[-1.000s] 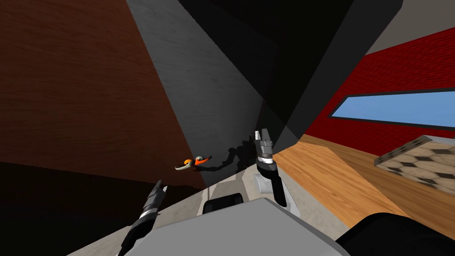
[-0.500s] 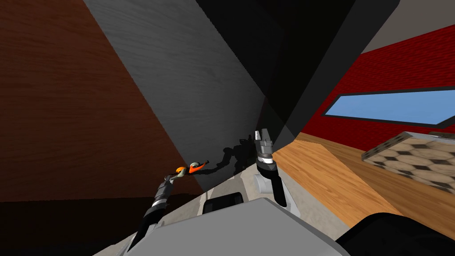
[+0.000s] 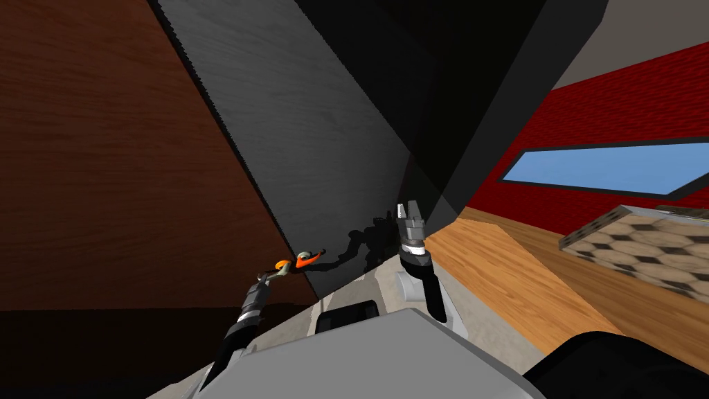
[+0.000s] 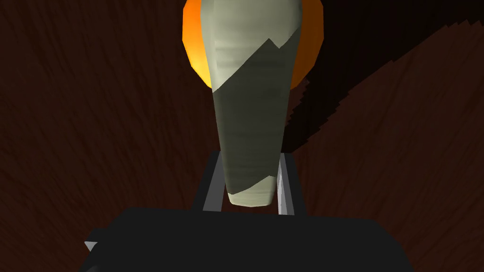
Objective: Pull the door open
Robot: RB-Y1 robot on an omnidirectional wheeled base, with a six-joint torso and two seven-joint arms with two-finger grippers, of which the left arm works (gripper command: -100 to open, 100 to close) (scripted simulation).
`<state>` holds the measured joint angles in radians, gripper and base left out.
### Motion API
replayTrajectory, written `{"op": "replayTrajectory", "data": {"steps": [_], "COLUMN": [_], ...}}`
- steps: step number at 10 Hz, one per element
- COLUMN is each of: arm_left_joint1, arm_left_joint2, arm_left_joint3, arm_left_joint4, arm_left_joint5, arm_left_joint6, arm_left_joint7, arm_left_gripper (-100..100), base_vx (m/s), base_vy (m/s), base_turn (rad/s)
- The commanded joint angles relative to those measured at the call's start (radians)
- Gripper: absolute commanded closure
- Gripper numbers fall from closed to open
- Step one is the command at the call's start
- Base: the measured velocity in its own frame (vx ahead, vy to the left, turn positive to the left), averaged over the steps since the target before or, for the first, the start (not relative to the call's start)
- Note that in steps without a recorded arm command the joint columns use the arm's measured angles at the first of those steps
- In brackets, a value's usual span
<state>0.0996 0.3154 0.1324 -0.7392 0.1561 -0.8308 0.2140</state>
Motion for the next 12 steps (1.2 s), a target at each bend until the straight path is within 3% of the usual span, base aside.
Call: {"op": "replayTrajectory", "data": {"steps": [1, 3, 6, 12], "arm_left_joint1": [0.026, 0.026, 0.056, 0.074], "arm_left_joint2": [0.024, 0.024, 0.049, 0.061], "arm_left_joint3": [0.011, 0.011, -0.014, -0.084], "arm_left_joint4": [0.010, 0.010, 0.012, -0.001], "arm_left_joint5": [0.005, 0.005, -0.006, -0.040], "arm_left_joint6": [-0.009, -0.009, -0.050, -0.119], "arm_left_joint7": [0.010, 0.010, 0.046, 0.102], "arm_left_gripper": [100, 100, 100, 100], "base_vx": [-0.112, -0.110, -0.160, -0.175], "base_vy": [0.019, 0.006, -0.020, 0.035], "base_turn": [-0.025, -0.008, -0.123, -0.140]}}
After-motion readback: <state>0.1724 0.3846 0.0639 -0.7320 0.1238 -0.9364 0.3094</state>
